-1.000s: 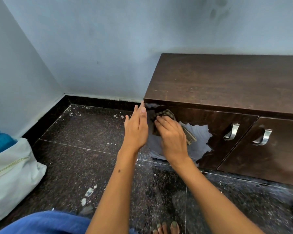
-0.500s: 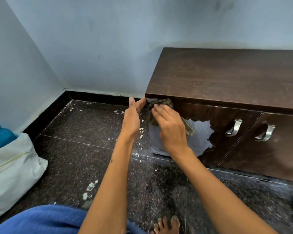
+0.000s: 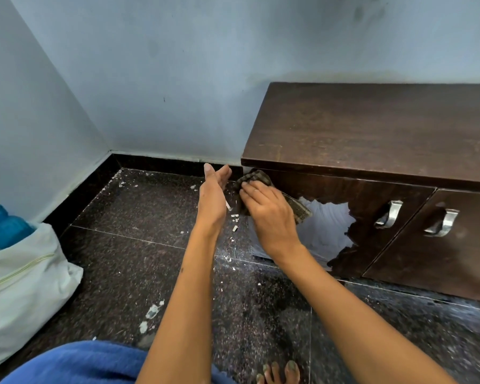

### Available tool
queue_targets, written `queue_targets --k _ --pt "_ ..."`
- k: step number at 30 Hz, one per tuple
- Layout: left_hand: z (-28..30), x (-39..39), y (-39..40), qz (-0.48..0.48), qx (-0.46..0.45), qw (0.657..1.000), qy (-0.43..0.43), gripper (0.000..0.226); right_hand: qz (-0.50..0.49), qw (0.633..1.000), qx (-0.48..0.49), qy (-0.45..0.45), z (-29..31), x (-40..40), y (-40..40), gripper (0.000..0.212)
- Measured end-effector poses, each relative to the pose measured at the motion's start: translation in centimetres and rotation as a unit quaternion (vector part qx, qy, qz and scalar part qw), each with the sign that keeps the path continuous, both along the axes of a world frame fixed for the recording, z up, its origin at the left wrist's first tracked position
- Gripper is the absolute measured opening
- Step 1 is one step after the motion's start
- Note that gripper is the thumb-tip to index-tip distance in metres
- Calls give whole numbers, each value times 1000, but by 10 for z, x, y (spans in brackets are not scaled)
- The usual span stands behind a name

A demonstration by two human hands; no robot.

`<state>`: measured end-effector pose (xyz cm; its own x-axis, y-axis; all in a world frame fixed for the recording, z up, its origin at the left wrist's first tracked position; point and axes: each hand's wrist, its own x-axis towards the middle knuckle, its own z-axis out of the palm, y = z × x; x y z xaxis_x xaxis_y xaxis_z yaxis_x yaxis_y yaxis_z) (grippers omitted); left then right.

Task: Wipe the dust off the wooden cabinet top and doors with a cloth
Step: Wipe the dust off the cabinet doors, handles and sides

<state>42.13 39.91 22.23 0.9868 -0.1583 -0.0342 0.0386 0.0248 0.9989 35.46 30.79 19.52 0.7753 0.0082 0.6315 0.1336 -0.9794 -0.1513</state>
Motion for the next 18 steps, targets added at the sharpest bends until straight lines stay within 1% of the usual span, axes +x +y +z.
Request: queue_targets --k 2,4,6,8,10,12,13,15,18 --pt "0 1 1 0 20 1000 -3 62 -11 999 24 -34 4 4 2 43" --pt "-3 2 1 2 42 999 -3 61 -3 999 3 -37 8 10 7 37" --pt "-6 0 3 8 56 998 2 61 20 999 -42 -9 8 14 10 30" --pt "-7 -1 4 18 60 998 4 60 28 997 -67 26 11 15 12 23" --pt "-3 -2 4 28 60 998 2 60 12 998 -52 32 14 14 11 20" --pt "1 -2 4 37 71 997 -14 58 -2 1000 -28 9 17 16 10 22" --pt "2 -3 4 41 88 995 -29 57 -2 1000 -28 1 17 17 10 22" --pt "3 -8 4 45 163 982 -80 54 19 999 -46 13 15 18 10 23" --pt "4 -18 1 30 287 941 -175 50 41 991 -86 97 5 11 7 31"
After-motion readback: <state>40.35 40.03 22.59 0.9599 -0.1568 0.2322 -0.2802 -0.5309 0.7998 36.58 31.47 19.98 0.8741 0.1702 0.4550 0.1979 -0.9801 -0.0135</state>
